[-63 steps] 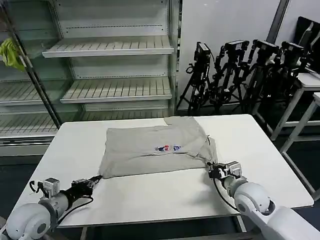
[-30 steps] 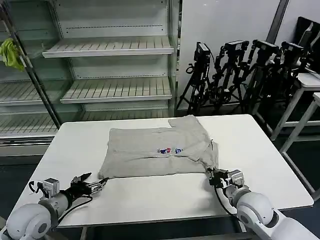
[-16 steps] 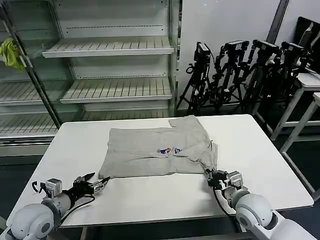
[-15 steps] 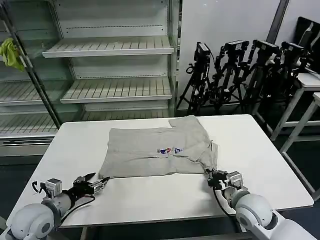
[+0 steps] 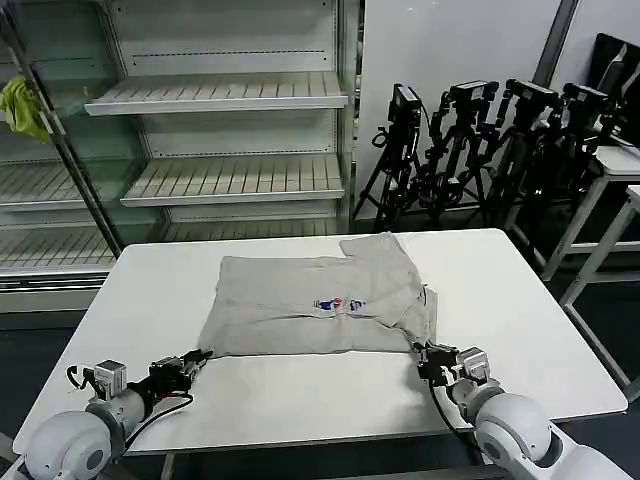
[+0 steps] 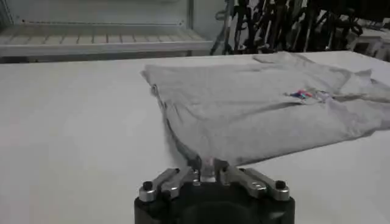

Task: Fold and organize the clothes.

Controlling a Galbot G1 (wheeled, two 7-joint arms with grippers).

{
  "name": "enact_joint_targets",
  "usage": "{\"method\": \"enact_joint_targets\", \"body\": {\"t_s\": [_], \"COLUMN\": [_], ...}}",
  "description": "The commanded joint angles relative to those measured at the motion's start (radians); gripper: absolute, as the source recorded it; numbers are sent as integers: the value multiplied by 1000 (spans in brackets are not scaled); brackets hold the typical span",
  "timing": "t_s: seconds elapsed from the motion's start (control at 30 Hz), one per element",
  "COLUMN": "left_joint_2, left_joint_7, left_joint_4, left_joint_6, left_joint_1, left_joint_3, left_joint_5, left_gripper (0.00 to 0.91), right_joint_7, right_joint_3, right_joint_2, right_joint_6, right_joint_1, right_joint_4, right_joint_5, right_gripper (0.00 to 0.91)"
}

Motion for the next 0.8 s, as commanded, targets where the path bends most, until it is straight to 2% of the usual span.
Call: {"method": "enact_joint_targets", "body": {"t_s": [0.03,0.5,0.8], "left_joint_2": [0,17,53], "left_joint_7": [0,-2,-13], "left_joint_4": [-15,-82,-175], "left_joint_6": [-1,-3,2], "left_joint_1": [16,105,259], "left_joint_3": [-2,-45,-147], "left_joint_5": [4,13,13], "left_gripper": [40,50,40], "right_joint_7": [1,-11,-18], "right_joint_3": [17,73,135], "right_joint_2": [1,-17,-114], "right_joint_6": [1,7,22], "right_joint_1": [-26,-106,-214], "right_joint_4": [10,62,120], "right_joint_5": [-1,-17,-13], "right_gripper": [0,0,0]}}
